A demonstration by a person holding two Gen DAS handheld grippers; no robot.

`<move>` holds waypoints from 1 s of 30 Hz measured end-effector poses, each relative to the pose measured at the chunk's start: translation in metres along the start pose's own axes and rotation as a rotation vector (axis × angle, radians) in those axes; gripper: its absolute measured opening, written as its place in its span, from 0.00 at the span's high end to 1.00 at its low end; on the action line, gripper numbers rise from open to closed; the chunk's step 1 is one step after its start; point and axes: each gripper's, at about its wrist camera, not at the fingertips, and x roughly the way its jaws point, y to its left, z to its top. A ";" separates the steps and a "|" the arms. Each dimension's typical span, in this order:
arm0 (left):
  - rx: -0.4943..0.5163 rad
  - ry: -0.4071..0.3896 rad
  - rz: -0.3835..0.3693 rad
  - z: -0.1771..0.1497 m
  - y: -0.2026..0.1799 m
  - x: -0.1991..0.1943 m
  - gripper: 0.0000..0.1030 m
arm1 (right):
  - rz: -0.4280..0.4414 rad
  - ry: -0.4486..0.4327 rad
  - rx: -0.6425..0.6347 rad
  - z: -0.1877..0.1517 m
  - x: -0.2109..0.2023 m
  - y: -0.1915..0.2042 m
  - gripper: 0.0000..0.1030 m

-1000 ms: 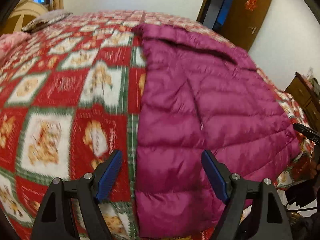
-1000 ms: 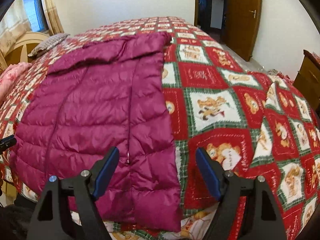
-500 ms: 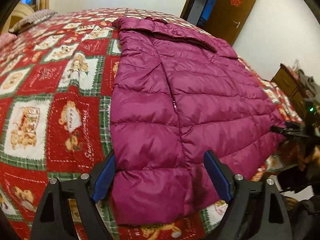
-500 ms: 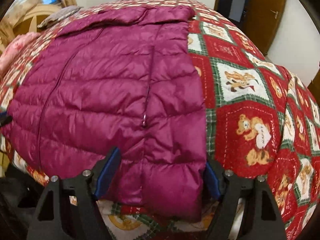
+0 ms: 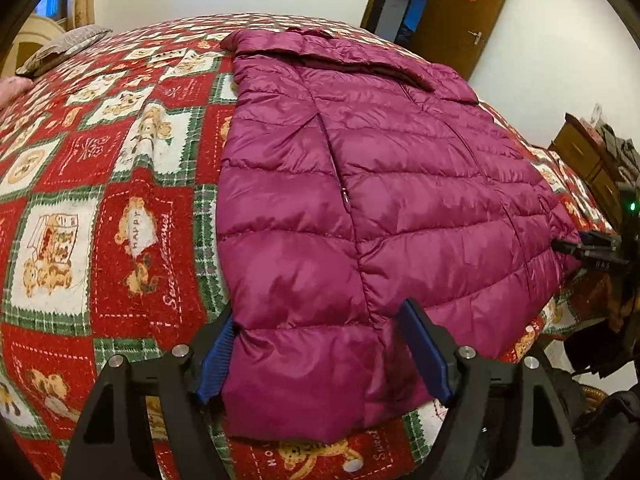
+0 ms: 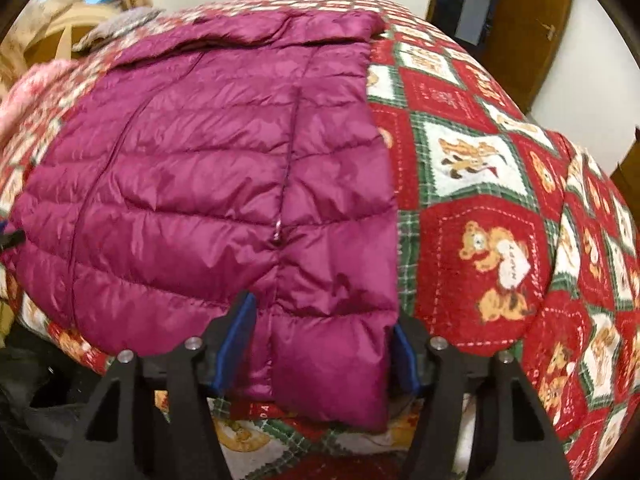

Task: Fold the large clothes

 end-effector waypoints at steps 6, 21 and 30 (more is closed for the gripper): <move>-0.079 0.017 -0.089 -0.001 0.014 -0.004 0.79 | 0.107 0.020 0.016 -0.003 -0.003 0.001 0.84; -0.132 0.002 -0.110 -0.003 0.013 -0.004 0.76 | 0.185 0.018 0.158 -0.006 0.008 -0.018 0.86; -0.108 -0.128 -0.232 0.016 0.010 -0.046 0.93 | 0.332 -0.138 0.209 -0.001 -0.040 -0.029 0.92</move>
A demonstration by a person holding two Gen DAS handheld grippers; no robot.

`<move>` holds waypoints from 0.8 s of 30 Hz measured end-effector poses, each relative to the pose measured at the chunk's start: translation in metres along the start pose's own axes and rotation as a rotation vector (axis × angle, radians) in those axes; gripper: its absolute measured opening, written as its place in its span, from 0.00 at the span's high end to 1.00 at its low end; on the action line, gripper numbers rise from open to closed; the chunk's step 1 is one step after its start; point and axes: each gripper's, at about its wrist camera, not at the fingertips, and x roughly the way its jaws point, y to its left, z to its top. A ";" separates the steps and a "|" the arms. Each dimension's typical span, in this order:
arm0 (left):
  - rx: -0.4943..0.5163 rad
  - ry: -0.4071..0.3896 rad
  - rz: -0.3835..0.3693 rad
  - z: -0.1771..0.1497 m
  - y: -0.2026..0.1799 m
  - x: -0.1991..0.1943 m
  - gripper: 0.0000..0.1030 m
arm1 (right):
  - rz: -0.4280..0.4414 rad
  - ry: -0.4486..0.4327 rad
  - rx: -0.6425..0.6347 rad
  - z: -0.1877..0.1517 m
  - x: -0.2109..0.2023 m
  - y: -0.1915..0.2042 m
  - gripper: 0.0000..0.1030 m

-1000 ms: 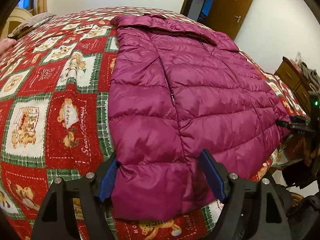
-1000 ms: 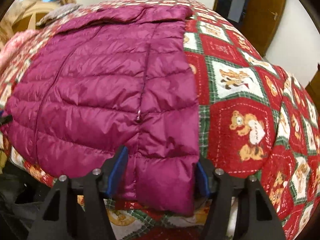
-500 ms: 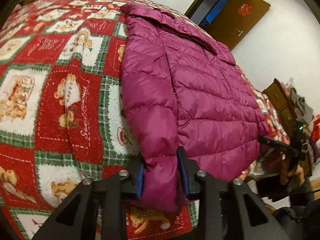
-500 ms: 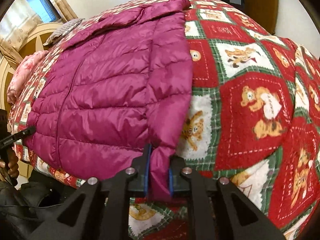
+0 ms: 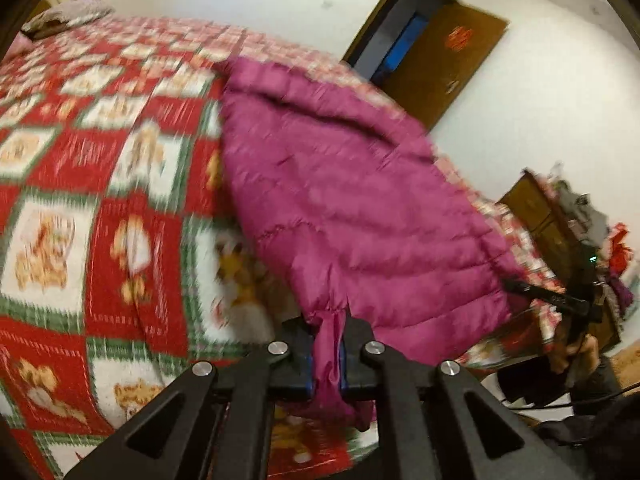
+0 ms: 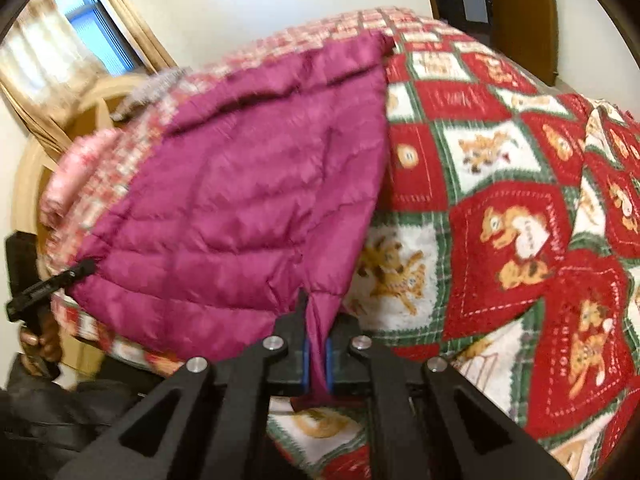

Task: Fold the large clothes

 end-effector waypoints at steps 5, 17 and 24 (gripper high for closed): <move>0.024 -0.097 -0.108 0.011 -0.011 -0.029 0.93 | 0.082 -0.051 0.012 0.001 -0.024 0.011 0.93; 0.225 -0.278 -0.325 0.022 -0.056 -0.127 0.93 | 0.178 -0.224 0.033 0.004 -0.122 0.025 0.93; 0.133 -0.321 -0.247 0.092 -0.048 -0.120 0.93 | 0.200 -0.332 0.078 0.059 -0.132 0.022 0.93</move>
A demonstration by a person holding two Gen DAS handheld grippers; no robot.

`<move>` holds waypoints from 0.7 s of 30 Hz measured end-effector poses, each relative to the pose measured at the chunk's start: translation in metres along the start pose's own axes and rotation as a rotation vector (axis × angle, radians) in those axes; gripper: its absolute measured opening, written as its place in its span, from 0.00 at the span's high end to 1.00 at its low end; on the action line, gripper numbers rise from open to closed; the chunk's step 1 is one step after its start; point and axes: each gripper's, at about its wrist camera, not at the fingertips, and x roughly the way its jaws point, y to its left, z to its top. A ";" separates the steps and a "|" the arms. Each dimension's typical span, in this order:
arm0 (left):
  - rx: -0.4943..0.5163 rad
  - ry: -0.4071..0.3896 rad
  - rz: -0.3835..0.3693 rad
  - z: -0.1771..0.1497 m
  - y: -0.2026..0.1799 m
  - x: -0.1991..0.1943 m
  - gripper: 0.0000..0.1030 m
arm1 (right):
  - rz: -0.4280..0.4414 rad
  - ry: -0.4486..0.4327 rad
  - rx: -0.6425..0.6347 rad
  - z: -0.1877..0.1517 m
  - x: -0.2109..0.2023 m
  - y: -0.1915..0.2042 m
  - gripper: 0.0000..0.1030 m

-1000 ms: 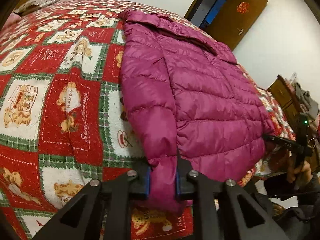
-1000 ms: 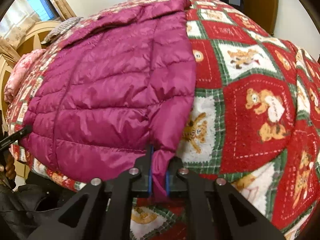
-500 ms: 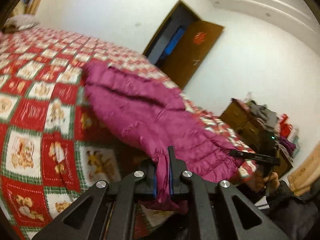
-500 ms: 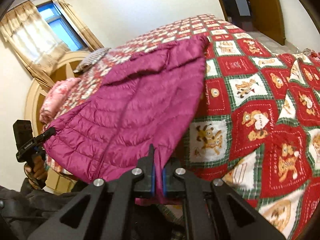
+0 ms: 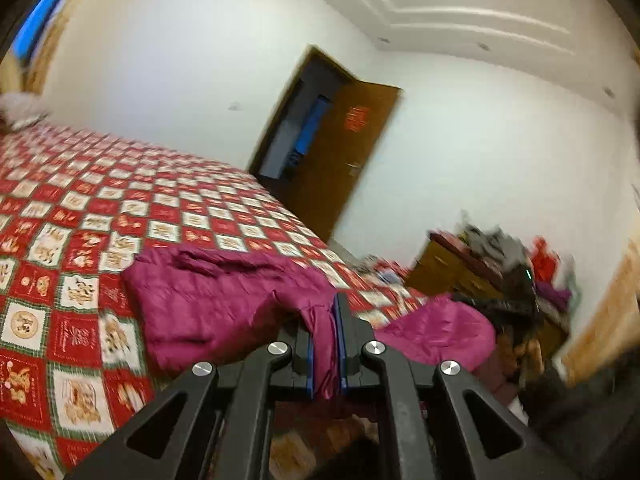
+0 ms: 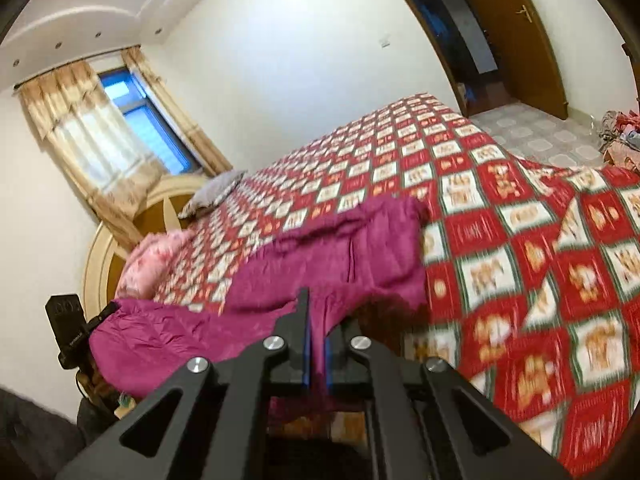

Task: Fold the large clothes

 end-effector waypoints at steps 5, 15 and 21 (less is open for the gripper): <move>-0.173 0.052 0.131 0.041 0.061 0.059 0.93 | -0.026 -0.017 -0.002 0.054 0.058 -0.002 0.93; -0.232 0.193 0.439 0.074 0.167 0.190 0.93 | -0.190 0.057 0.095 0.115 0.214 -0.054 0.93; -0.239 0.318 0.627 0.055 0.206 0.253 0.92 | -0.326 0.102 0.168 0.100 0.287 -0.092 0.93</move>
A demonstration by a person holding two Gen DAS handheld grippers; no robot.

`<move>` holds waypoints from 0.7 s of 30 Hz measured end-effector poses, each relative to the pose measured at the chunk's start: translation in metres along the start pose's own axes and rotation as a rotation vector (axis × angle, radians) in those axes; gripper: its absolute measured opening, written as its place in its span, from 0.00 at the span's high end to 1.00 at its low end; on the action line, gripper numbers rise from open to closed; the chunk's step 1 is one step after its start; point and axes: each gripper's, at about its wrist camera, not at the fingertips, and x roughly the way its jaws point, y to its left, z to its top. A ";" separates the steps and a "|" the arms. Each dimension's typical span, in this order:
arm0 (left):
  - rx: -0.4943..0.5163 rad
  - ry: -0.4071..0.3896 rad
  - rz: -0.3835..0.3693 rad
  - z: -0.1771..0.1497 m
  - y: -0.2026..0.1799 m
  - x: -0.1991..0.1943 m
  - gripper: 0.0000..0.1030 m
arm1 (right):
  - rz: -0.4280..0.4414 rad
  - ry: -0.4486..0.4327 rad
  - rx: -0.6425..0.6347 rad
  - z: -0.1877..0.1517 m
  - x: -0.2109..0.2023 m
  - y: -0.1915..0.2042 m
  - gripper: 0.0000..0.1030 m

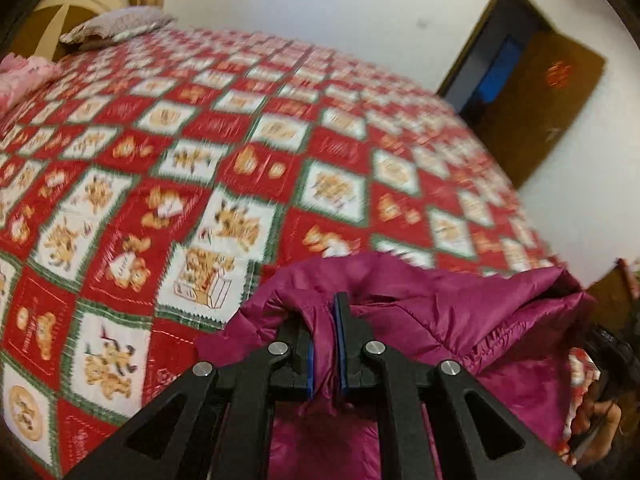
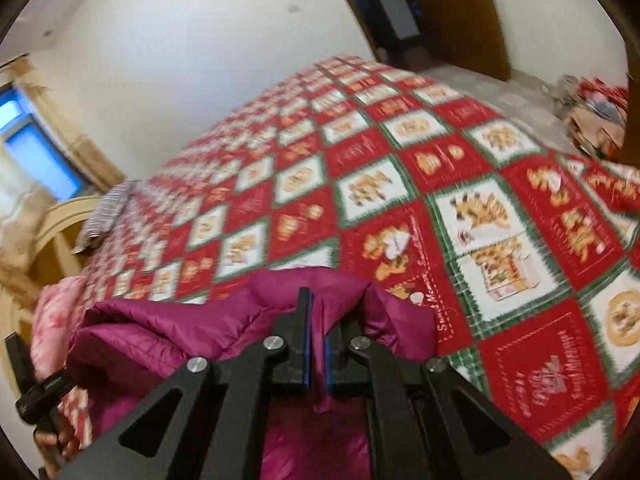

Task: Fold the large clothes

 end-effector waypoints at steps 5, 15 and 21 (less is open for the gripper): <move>0.003 0.048 0.053 -0.013 0.004 0.038 0.92 | -0.066 0.004 -0.003 -0.015 0.033 -0.008 0.93; -0.103 0.004 -0.075 -0.017 0.020 0.037 0.91 | -0.118 -0.031 -0.062 -0.026 0.048 -0.005 0.93; -0.320 -0.021 -0.218 0.004 0.065 -0.012 0.76 | -0.101 -0.033 -0.047 -0.026 0.048 -0.006 0.91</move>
